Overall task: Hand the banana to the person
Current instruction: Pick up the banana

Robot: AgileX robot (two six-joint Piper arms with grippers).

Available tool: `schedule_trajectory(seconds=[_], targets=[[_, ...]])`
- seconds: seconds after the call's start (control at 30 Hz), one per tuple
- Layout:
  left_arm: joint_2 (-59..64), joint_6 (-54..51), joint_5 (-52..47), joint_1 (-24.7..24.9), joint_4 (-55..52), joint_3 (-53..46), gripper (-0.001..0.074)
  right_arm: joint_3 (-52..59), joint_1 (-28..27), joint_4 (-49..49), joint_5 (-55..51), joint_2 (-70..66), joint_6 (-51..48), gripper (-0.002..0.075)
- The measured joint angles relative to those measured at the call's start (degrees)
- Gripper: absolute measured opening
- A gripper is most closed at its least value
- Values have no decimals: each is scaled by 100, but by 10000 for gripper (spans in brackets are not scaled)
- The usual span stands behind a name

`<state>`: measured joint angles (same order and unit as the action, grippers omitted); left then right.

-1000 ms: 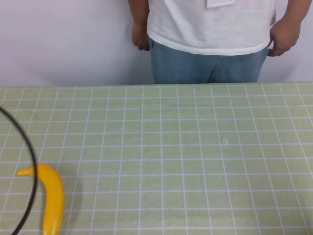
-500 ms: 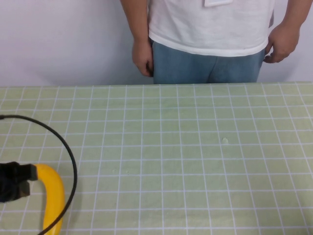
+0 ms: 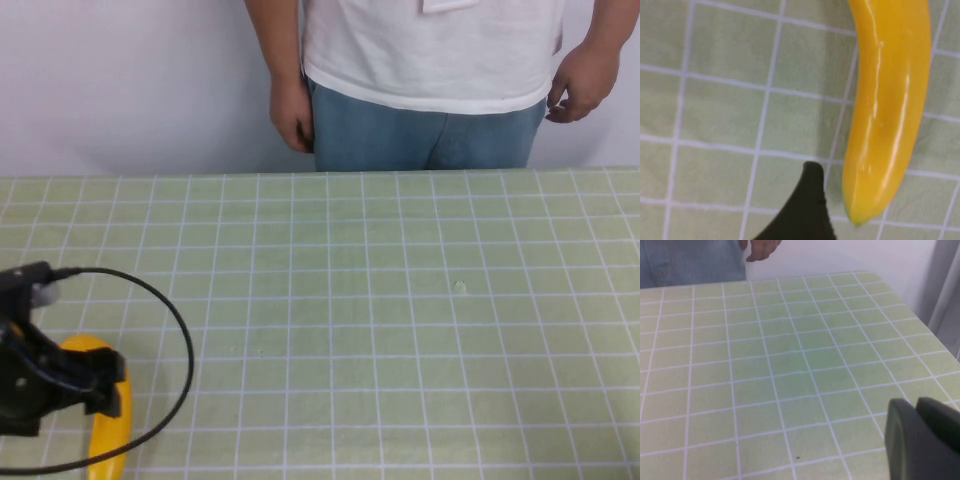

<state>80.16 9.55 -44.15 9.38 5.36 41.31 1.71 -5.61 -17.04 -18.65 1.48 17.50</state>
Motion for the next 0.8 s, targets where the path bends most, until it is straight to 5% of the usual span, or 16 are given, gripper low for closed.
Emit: schedule_trajectory(seconds=[0.57,0.63,0.73,0.8], targets=[[1795,-224,961,493,-22,0,619,0,0,0,0,0,0,-9],[1835,-210,949,493,-78,13,547,0,0,0,0,0,0,-9],[1858,-289,907,493,-127,22,272,0,0,0,0,0,0,-9],[1869,-371,852,493,-125,59,281,0,0,0,0,0,0,-9]])
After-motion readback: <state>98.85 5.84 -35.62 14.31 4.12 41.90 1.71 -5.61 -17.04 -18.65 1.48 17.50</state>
